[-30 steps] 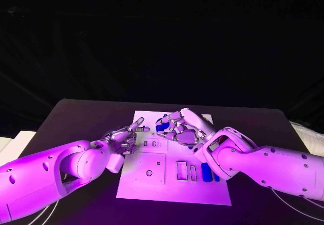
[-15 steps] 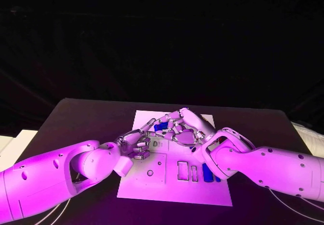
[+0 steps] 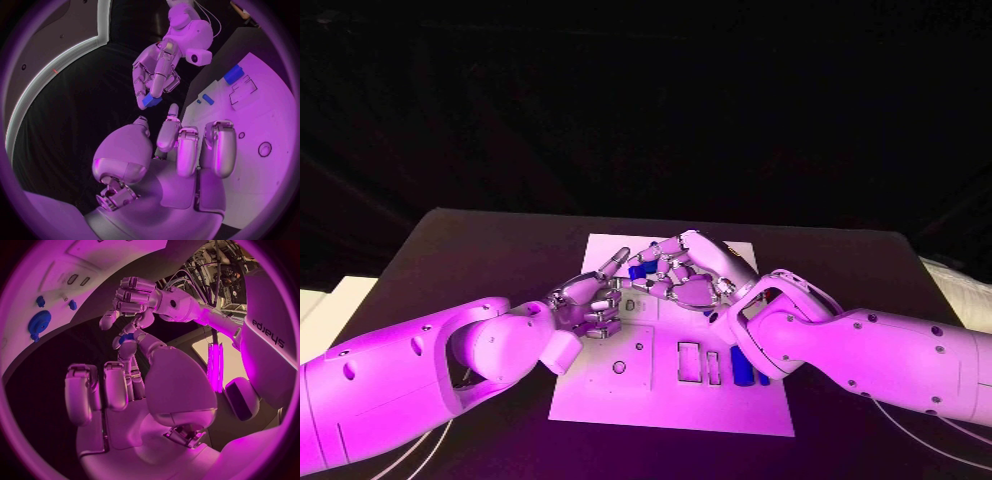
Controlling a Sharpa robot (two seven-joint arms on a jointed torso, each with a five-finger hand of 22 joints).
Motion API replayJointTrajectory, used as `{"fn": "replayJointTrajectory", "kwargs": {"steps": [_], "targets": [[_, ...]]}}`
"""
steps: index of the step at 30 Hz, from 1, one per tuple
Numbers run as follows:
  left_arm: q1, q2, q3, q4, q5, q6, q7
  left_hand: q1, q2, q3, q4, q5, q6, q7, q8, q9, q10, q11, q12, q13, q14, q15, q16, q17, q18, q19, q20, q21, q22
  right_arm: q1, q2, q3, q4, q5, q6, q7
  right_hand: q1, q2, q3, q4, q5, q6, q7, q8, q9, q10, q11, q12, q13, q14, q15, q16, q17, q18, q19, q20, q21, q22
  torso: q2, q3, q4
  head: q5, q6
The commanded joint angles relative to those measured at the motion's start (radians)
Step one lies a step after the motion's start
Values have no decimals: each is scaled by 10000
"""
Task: Assemble the parts on the task board
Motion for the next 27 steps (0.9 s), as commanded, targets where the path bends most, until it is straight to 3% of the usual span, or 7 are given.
{"fn": "replayJointTrajectory", "kwargs": {"steps": [1,9,27], "targets": [[3,6,9,10,260,239,168,-27,133,-52,-13,-66,79,-2,48,15,39,-8,55,15,1071,25,24,2630,-125,539,54,54,1437,-9,5,-1,-9,-216,146,-210,46,14,-16,-69,18,80,17,62,15,-49,-6,-15,-4,592,-63,-16,293,-151,53,12,31,1068,-4,2,8,5,-8],[4,-6,9,25,291,345,218,265,293,-55,-103,-17,230,-73,192,110,116,-68,136,133,1071,-19,24,2630,-142,569,15,103,1524,-9,-4,-2,-80,-197,126,-454,56,20,-10,-76,8,78,20,59,14,-55,-4,-27,-9,590,-61,-21,289,-148,44,13,25,1057,-4,2,-9,11,-23],[6,-55,10,41,295,388,389,450,267,-98,-166,-2,254,-97,240,161,157,-95,178,202,1071,-47,24,2630,-156,595,-10,138,1590,-10,-14,-1,-64,-357,499,-691,67,16,-7,-88,1,79,21,59,14,-44,-2,3,22,588,-60,-27,284,-149,45,15,26,1060,-2,3,-17,35,-84]]}}
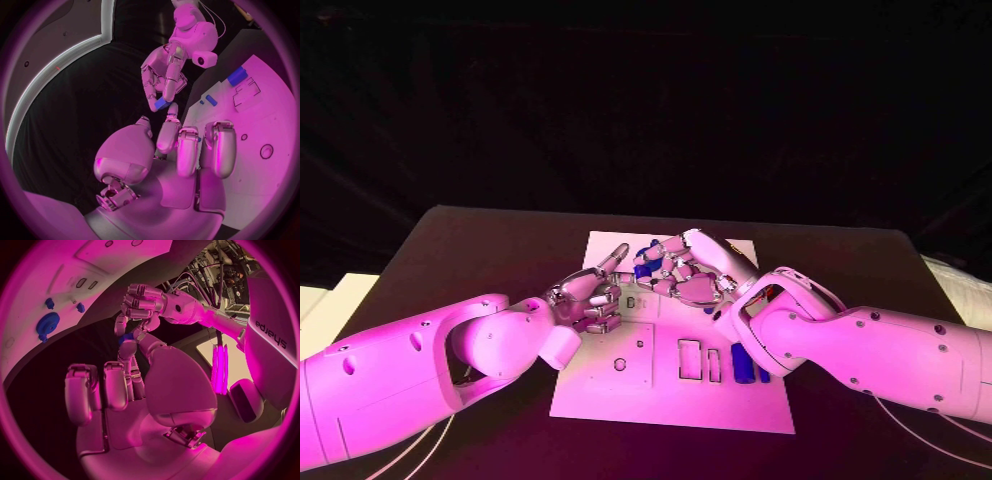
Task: Assemble the parts on the task board
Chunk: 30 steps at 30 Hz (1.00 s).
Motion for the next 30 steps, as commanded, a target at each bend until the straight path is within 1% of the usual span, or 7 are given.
{"fn": "replayJointTrajectory", "kwargs": {"steps": [1,5,10,21,22,24,30], "targets": [[4,5,9,32,67,237,198,110,15,-2,-70,-2,72,5,36,18,67,-5,62,9,1071,-46,24,2633,-155,595,-9,50,1593,-9,17,0,3,-198,312,-142,18,68,20,-66,69,52,2,41,18,-44,-4,3,10,588,-60,-26,282,-148,46,14,26,1063,0,-3,1,-4,-10],[5,3,9,33,68,229,203,135,11,-9,-79,-5,62,6,35,22,72,-5,67,17,1071,-49,24,2633,-158,601,-12,57,1607,-9,19,0,0,-230,335,-161,18,68,20,-66,69,52,2,41,18,-44,-4,3,10,588,-60,-26,282,-148,46,14,26,1063,-3,2,9,-11,-7],[5,-7,9,31,68,215,203,172,10,-15,-92,-6,45,7,32,26,82,-4,77,33,1071,-50,24,2633,-162,609,-15,68,1626,-9,5,-1,-19,-296,327,-209,31,75,27,-76,65,59,1,43,19,-42,-4,7,18,587,-59,-26,283,-148,44,16,26,1063,-1,-1,11,-3,-37],[5,-28,9,27,68,164,213,206,7,-19,-107,-7,33,8,30,30,86,-4,80,38,1071,-51,24,2633,-163,610,-16,69,1629,-9,2,-1,-20,-332,293,-203,42,81,33,-84,66,65,0,45,20,-45,-4,-1,17,586,-58,-28,282,-149,48,17,29,1070,5,2,-2,6,-56],[5,-24,9,25,68,162,211,213,7,-20,-111,-7,31,8,30,31,85,-4,78,36,1071,-51,24,2633,-161,607,-17,67,1624,-9,10,-1,-2,-331,284,-191,47,84,37,-88,67,67,0,46,20,-44,-4,0,20,585,-58,-28,283,-149,48,18,29,1069,6,3,0,12,-39],[5,-12,9,23,68,159,206,223,7,-21,-114,-7,24,10,28,32,85,-3,78,36,1071,-51,24,2633,-161,607,-17,67,1623,-9,27,0,34,-330,250,-164,50,87,39,-91,68,68,0,46,21,-44,-3,0,21,585,-57,-27,284,-149,47,18,29,1069,-3,1,11,11,-49],[6,10,9,7,68,167,158,321,30,-90,-108,-11,-255,88,-98,7,86,54,74,48,1071,-14,24,2633,-162,603,1,70,1625,-11,48,1,168,-328,65,-25,72,100,55,-107,78,72,0,47,21,-44,-4,-3,27,585,-57,-23,290,-151,52,19,33,1078,-5,6,17,19,-65]]}}
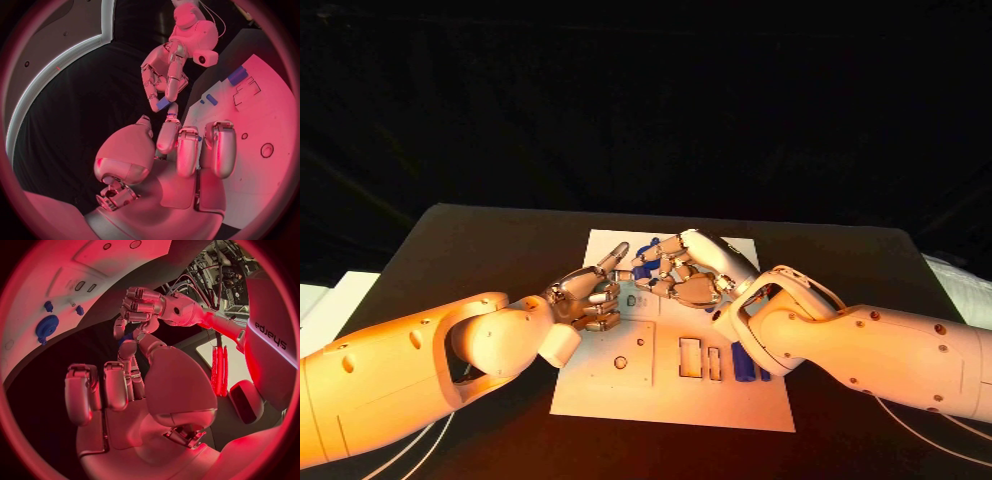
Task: Assemble the parts on the task board
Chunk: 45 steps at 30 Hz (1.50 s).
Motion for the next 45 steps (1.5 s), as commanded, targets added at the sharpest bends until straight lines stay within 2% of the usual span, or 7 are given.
{"fn": "replayJointTrajectory", "kwargs": {"steps": [1,10,17,22,31,42,45], "targets": [[8,30,10,10,60,170,111,119,4,-79,-18,-11,-197,17,-110,-27,54,32,42,20,1071,-4,24,2631,-162,603,12,71,1629,-13,23,-2,104,-129,-95,150,63,115,18,-40,44,94,-13,31,9,-60,-21,-3,23,585,-57,-22,295,-151,53,20,34,1082,-1,1,5,10,-7],[7,83,11,0,60,205,148,145,37,-148,24,-12,-383,83,-191,-54,48,94,43,29,1071,53,24,2631,-164,605,57,79,1642,-23,135,-2,94,-83,-19,146,63,115,18,-40,44,94,-13,31,9,-60,-21,-3,23,585,-57,-22,295,-151,53,20,34,1082,4,-16,-4,26,1],[7,114,12,15,142,283,325,22,180,-262,144,3,-184,37,-53,16,86,69,86,94,1071,53,24,2631,-170,617,81,98,1680,-76,210,-2,11,-63,63,105,71,116,23,-49,49,94,-11,30,9,-70,-19,-26,8,582,-56,-32,284,-147,41,21,25,1065,2,-11,-10,30,-4],[7,97,13,17,161,313,351,-75,291,-365,153,-6,131,-68,146,151,114,-13,100,126,1071,-2,24,2631,-177,632,48,119,1720,-92,210,-2,-28,-60,79,93,71,116,23,-49,49,94,-11,30,9,-70,-19,-26,8,582,-56,-32,284,-147,41,21,25,1065,-3,-10,-2,21,-14],[7,67,13,1,168,319,325,-109,443,-562,140,-4,685,-363,564,695,124,-276,38,104,1071,-234,24,2631,-180,636,-169,127,1738,-99,169,-1,-59,-59,61,100,73,112,23,-55,46,90,-6,27,8,-79,-16,-45,-3,580,-55,-41,275,-143,30,22,17,1051,0,2,-6,44,-21],[7,58,13,-21,169,259,273,-97,480,-597,135,0,727,-406,630,835,130,-316,26,104,1071,-274,24,2631,-185,645,-210,137,1760,-103,116,2,6,-44,-90,192,77,116,27,-59,49,89,-5,26,8,-75,-15,-35,10,581,-54,-34,284,-147,40,22,25,1066,4,7,0,22,-19],[7,51,13,-31,155,246,267,-87,484,-599,128,3,729,-411,637,855,128,-321,20,98,1071,-279,24,2631,-183,643,-216,134,1754,-104,90,3,-1,-40,-86,163,77,116,27,-59,49,89,-5,26,8,-75,-15,-35,10,581,-54,-34,284,-147,40,22,25,1066,-2,-2,-10,21,-24]]}}
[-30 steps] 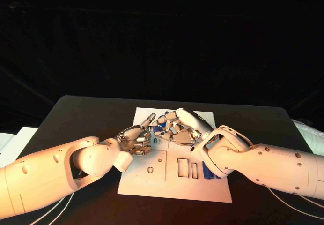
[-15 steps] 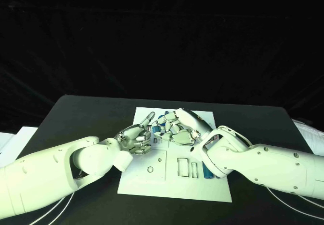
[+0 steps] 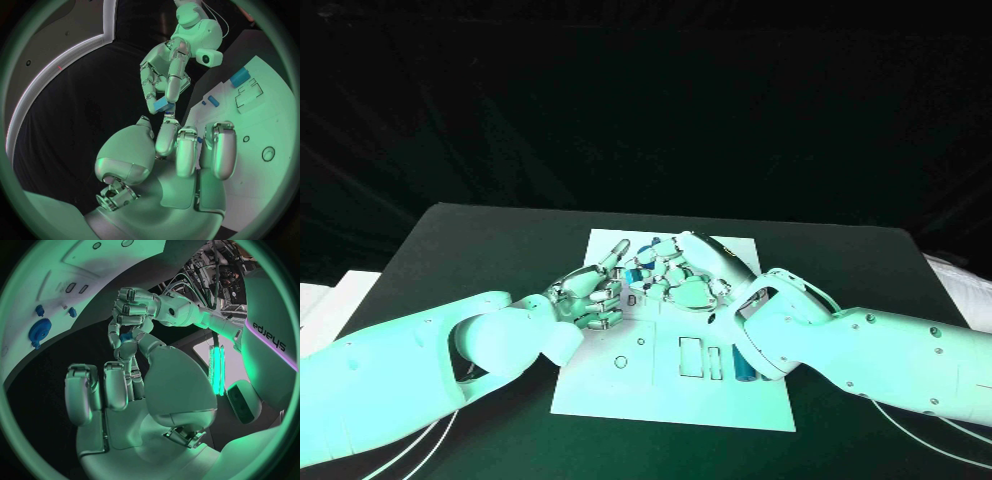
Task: Assemble the parts on the task board
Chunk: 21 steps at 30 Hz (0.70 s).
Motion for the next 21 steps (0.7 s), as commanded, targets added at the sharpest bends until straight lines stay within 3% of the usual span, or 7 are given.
{"fn": "replayJointTrajectory", "kwargs": {"steps": [1,21], "targets": [[13,-16,20,4,51,183,131,10,104,-47,-12,3,50,-2,38,21,-14,-70,-39,-17,1033,-62,24,2632,-184,605,-71,55,1755,-21,-52,-7,-39,-41,-26,-74,13,70,29,-1,32,52,9,52,14,-76,-17,-35,2,581,-54,-34,280,-148,40,22,25,1062,2,-10,-8,-6,-10],[13,-43,20,-29,-18,88,128,83,106,-59,-48,12,37,-23,67,127,-13,-91,-50,-19,1033,-84,24,2632,-183,603,-97,52,1751,-23,-163,-8,-25,-135,-157,-194,6,63,26,-5,32,48,17,48,13,-88,-10,-65,-16,579,-52,-41,273,-145,33,24,19,1053,1,-8,-2,-21,-15]]}}
